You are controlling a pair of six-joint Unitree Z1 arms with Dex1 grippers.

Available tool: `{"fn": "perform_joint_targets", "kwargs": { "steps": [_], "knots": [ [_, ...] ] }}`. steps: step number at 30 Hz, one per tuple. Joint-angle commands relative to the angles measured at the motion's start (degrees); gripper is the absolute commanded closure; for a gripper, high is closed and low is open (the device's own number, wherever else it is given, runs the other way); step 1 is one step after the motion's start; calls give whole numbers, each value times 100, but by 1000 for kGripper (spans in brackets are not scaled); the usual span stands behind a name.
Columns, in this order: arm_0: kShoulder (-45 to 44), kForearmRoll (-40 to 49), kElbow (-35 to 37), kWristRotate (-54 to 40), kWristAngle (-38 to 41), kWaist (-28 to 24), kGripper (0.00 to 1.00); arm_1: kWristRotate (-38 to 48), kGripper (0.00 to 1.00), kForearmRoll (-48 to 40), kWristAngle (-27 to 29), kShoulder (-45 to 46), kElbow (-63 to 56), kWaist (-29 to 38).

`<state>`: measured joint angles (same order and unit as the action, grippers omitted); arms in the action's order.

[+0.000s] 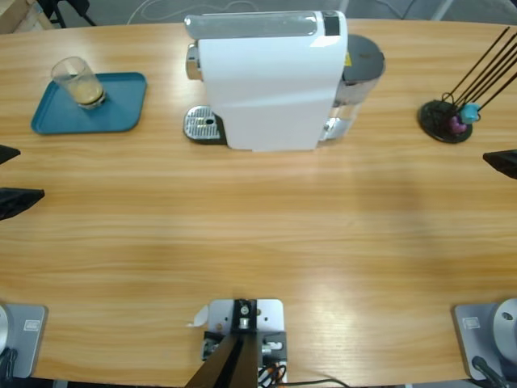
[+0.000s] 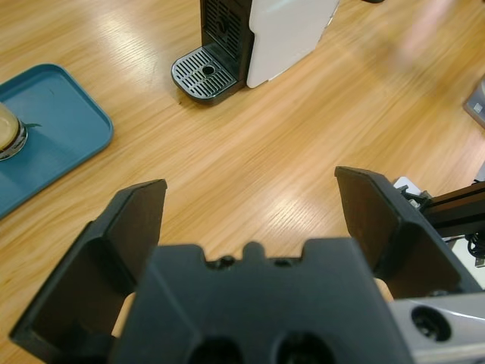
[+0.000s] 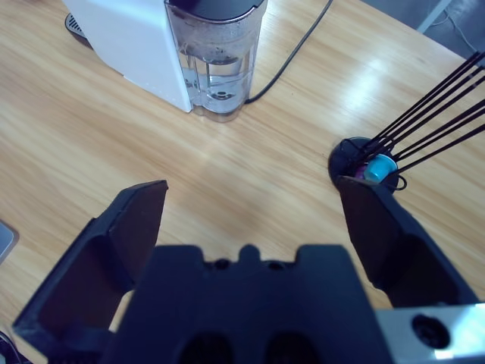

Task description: Pour coffee

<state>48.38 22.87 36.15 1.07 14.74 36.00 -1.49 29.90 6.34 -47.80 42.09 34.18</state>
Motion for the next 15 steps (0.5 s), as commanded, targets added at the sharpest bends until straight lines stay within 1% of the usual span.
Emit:
{"fn": "perform_joint_targets", "kwargs": {
  "steps": [1, 3, 5, 8, 11, 15],
  "knots": [
    [-865, -1055, -1082, 218, -342, 74, 0, 26, 0, -63, -45, 208, -236, 54],
    [-1087, -970, -1005, 229, -442, 74, 0, 26, 0, -63, -36, 184, -236, 54],
    [-888, -587, -630, 236, -393, 74, 0, 28, 0, -63, -45, 184, -236, 54],
    [-545, -265, -372, 245, -287, 74, 0, 26, 0, -63, -43, 166, -233, 54],
    [-268, 246, -24, 236, -261, 74, 0, 26, 0, -63, -45, 175, -236, 54],
    [43, 378, 66, 151, -193, 83, 0, 29, 0, -63, -36, 119, -219, 54]
  ]
}}
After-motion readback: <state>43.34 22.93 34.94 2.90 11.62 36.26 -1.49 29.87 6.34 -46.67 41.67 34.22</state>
